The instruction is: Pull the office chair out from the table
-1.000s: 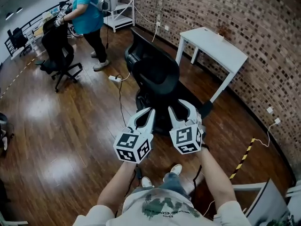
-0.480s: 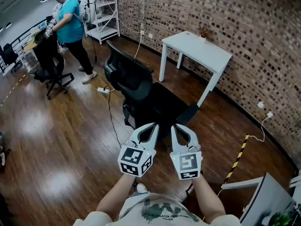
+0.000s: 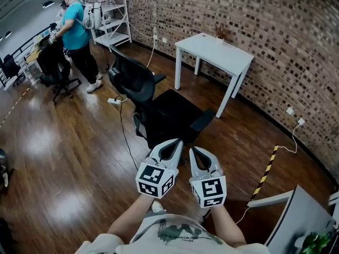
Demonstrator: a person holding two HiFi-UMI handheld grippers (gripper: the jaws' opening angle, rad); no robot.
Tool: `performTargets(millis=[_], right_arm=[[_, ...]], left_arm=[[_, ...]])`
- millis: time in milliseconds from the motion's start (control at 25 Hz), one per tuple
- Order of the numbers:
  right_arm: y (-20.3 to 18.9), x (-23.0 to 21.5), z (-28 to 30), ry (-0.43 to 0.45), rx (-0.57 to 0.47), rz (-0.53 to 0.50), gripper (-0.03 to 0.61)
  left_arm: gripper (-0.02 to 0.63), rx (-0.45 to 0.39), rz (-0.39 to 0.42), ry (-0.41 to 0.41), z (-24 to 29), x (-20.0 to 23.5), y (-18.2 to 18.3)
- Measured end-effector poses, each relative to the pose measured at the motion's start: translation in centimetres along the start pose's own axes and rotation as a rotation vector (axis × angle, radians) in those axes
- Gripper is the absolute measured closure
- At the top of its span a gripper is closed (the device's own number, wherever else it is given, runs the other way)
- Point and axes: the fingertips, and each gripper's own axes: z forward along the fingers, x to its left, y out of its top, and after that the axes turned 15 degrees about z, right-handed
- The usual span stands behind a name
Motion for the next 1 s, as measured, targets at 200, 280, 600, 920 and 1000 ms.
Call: performTargets(millis=[200, 280, 600, 920, 1000], right_arm=[[0.3, -0.8, -3.0, -0.01, -0.004, 0.016, 0.578], [0.1, -1.1, -4.1, -0.013, -0.005, 0.025, 0.578], [-1.1, -1.5, -6.6, -0.017, -0.003, 0.041, 0.578], [-2.3, -1.2, -8.5, -0.007, -0.011, 0.046, 0.578], [-3.2, -0.7, -9.2, -0.005, -0.014, 0.047, 0.578]], left_arm=[[0.601, 0.028, -0.011, -0.002, -0.6, -2.4, -0.1], [0.601, 0.031, -0.008, 0.002, -0.8, -3.3, -0.1], [0.601, 0.032, -0.006, -0.005, -1.6, -5.8, -0.6], [0.6, 0.041, 0.012, -0.003, -2.8, -7.9, -1.3], [0.6, 0.038, 0.017, -0.005, -3.5, -8.5, -2.0]])
